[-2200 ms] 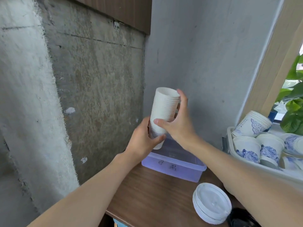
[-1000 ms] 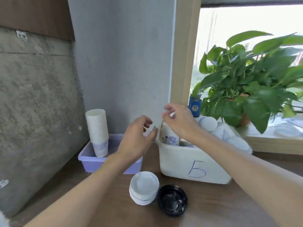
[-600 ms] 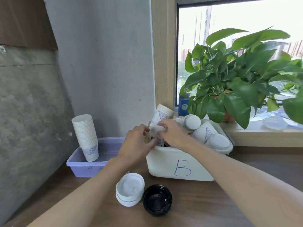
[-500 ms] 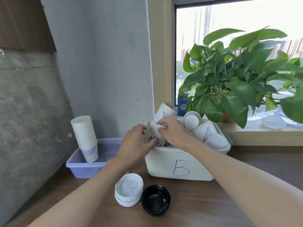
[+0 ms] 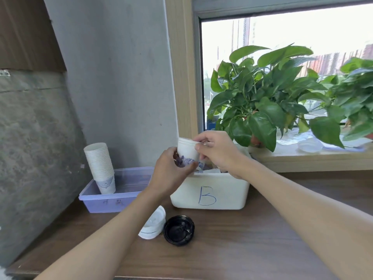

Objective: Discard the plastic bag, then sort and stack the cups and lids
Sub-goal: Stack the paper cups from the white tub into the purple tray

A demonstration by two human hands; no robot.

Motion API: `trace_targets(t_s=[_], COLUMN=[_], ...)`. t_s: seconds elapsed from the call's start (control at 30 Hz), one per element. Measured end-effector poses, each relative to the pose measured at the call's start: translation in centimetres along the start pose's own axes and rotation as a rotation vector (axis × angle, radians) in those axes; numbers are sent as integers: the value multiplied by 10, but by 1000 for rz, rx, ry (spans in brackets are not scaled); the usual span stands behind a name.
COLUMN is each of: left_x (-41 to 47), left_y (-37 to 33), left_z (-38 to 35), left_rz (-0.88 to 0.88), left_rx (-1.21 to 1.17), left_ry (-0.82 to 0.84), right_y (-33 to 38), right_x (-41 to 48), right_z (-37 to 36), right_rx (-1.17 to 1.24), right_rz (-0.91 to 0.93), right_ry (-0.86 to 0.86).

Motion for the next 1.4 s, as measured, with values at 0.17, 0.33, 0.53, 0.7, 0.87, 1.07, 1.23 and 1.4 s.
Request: trace_targets(t_s=[0.17,0.33,0.53,0.7,0.87,1.07,1.23,1.4], left_x=[-42,-111,-142,-142,-141,-142,-143,-145], left_y=[1,27,57,73,76,76,75,75], left_z=[-6,-48,-83,-82,-85,-85,-83,-86], left_rz=[54,130,199,199,177,164,155,129], left_rx=[-109,-221,-266,-264,-253,-234,-243,-254], left_ry=[-32,52,89,20,31,34,33,62], right_y=[-26,-98,-111,-112,-95,-84,-89,-86], right_x=[-19,-41,-43,-35,-37,-54,-78,-105], right_z=[44,87,86,88,86,100,104,99], right_rx=[-136,-721,-687,-691,-550,-192,122,256], right_rz=[-54,-328,-321,-310,-154,-124,-225,-191], right_ry=[-149,-141,-138,-124,-250,-441,-527,-573])
Point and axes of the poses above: each hand's wrist, its own x-axis towards the middle knuckle, its own z-axis out of the back of the hand, y = z × x, the point moved 10 cm from there along x, towards the middle knuckle, and after that the axes turned 3 degrees about -y, right-handed, at the moved point
